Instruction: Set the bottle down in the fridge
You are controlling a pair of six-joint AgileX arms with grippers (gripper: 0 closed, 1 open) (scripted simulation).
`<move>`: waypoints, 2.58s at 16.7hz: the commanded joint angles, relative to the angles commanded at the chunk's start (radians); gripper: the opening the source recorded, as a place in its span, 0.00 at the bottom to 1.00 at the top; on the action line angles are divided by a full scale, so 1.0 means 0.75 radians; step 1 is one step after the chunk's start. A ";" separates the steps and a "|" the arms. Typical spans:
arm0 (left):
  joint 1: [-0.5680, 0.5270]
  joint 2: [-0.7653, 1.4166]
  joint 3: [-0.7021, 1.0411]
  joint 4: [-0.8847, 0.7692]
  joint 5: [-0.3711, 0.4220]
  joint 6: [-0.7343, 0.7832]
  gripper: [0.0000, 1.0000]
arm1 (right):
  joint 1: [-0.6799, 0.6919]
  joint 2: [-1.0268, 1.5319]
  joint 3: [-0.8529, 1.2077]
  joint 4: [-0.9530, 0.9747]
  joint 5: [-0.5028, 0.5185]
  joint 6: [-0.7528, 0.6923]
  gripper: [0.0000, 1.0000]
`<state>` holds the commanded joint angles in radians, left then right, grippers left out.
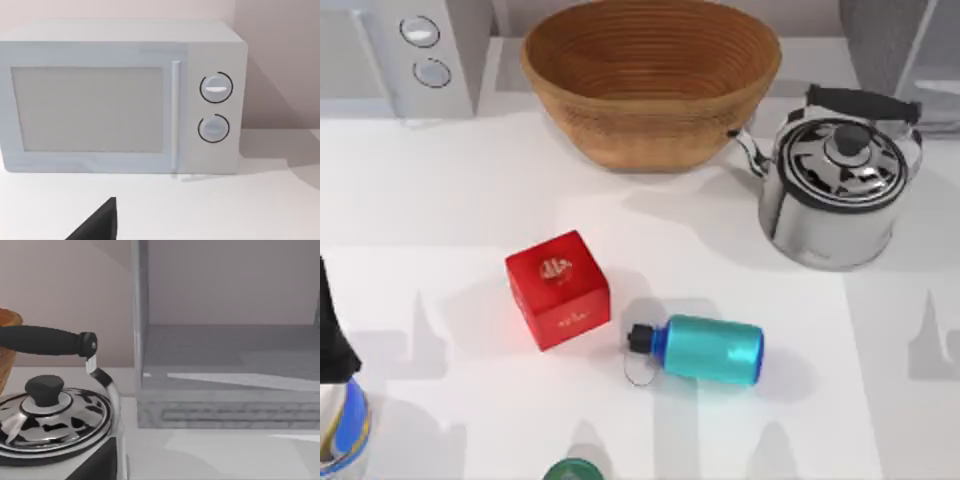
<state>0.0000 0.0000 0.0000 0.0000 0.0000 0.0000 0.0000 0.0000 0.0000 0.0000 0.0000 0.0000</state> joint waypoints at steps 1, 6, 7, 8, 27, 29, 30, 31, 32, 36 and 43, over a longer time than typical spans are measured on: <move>0.000 0.000 0.000 0.000 0.000 0.000 1.00 | 0.000 0.000 0.000 0.000 0.000 0.000 1.00; 0.000 0.000 0.000 0.000 0.000 0.000 1.00 | 0.072 0.132 0.092 -0.083 -0.025 -0.065 1.00; 0.000 0.000 0.000 0.000 0.000 0.000 1.00 | 0.107 0.198 0.141 -0.123 -0.037 -0.097 1.00; 0.000 0.000 0.000 0.000 0.000 0.000 1.00 | 0.148 0.277 0.202 -0.170 -0.051 -0.135 1.00; 0.000 0.000 0.000 0.000 0.000 0.000 1.00 | 0.986 2.504 1.998 -1.343 -0.198 -0.871 1.00; 0.000 0.000 0.000 0.000 0.000 0.000 1.00 | 1.003 2.652 2.125 -1.439 -0.176 -0.875 1.00; 0.000 0.000 0.000 0.000 0.000 0.000 1.00 | 1.007 2.719 2.177 -1.481 -0.164 -0.873 1.00; 0.000 0.000 0.000 0.000 0.000 0.000 1.00 | 1.008 2.775 2.220 -1.518 -0.152 -0.869 1.00; 0.000 0.000 0.000 0.000 0.000 0.000 1.00 | 1.006 2.820 2.255 -1.548 -0.141 -0.864 1.00; 0.000 0.000 0.000 0.000 0.000 0.000 1.00 | 0.994 2.892 2.319 -1.609 -0.115 -0.846 1.00; 0.000 0.000 0.000 0.000 0.000 0.000 1.00 | 0.997 2.896 2.295 -1.583 -0.115 -0.842 1.00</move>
<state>0.0000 0.0000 0.0000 0.0000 0.0000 0.0000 0.7478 2.1723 1.7211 -1.1873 -0.0862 -0.6317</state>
